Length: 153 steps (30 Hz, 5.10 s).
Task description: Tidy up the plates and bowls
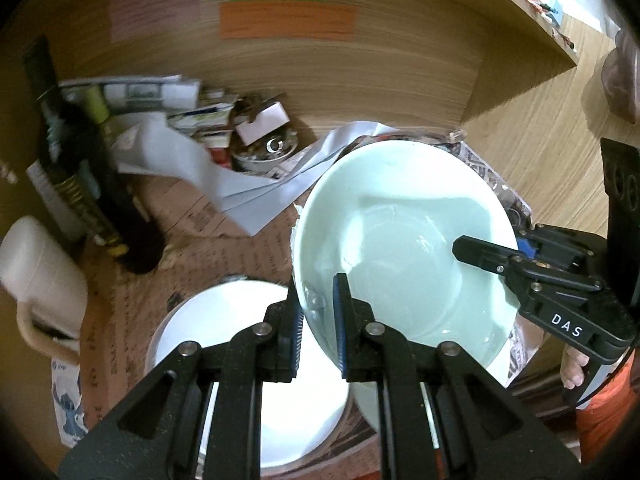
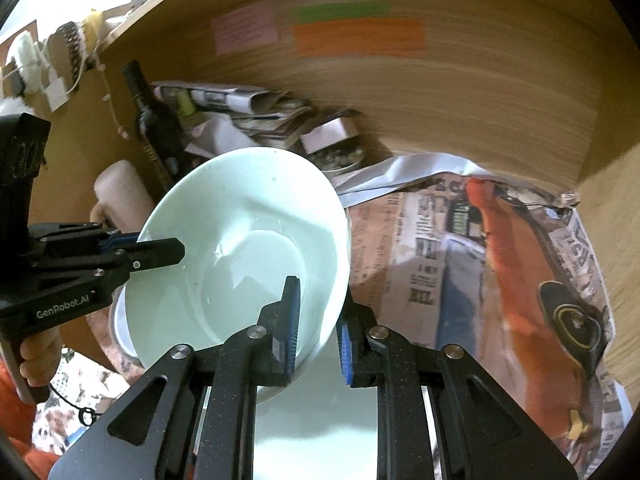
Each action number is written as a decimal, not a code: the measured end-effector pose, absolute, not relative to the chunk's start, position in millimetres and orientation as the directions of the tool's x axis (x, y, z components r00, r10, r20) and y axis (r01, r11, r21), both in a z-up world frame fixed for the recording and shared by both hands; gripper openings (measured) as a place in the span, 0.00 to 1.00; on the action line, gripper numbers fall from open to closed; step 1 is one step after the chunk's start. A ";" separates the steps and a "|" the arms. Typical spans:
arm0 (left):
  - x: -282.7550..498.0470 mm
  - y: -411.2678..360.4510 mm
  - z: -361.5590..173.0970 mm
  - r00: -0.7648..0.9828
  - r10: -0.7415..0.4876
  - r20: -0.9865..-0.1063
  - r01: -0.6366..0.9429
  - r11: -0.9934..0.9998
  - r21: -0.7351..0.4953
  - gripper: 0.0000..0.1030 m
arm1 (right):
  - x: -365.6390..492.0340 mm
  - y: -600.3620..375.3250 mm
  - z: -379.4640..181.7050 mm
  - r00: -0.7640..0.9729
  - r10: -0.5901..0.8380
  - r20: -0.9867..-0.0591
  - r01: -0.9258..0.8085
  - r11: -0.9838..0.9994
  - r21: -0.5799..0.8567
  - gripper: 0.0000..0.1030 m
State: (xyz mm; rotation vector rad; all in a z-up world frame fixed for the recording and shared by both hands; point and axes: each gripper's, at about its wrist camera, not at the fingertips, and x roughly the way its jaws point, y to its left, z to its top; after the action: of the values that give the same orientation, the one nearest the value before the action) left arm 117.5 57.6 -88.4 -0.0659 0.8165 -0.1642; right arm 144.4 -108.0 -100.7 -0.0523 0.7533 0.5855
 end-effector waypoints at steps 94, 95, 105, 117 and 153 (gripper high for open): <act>39.5 158.0 -125.0 0.722 0.027 -0.691 -0.127 0.987 -0.095 0.76 | 135.8 -18.2 -125.7 0.474 0.487 -0.733 -0.668 0.741 0.060 0.58; 40.7 159.4 -128.5 0.716 0.024 -0.698 -0.132 0.986 -0.101 0.76 | 136.6 -18.1 -127.6 0.470 0.488 -0.736 -0.667 0.742 0.066 0.58; 54.1 168.4 -163.2 0.646 -0.056 -0.761 -0.144 0.970 -0.193 0.76 | 147.9 -8.5 -148.1 0.376 0.528 -0.761 -0.677 0.718 0.163 0.60; 66.1 160.8 -173.5 0.627 -0.134 -0.767 -0.096 0.964 -0.247 0.70 | 157.2 1.3 -164.4 0.247 0.559 -0.791 -0.679 0.683 0.271 0.59; 75.3 142.1 -174.0 0.583 -0.066 -0.810 -0.143 0.973 -0.182 0.38 | 156.6 -6.4 -168.5 0.283 0.572 -0.770 -0.638 0.711 0.294 0.28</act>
State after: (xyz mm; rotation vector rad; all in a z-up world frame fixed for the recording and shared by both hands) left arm 75.3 142.1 -174.0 -0.2384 0.9498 0.0459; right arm 156.6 -6.4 -168.5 -0.0768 0.9962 0.8113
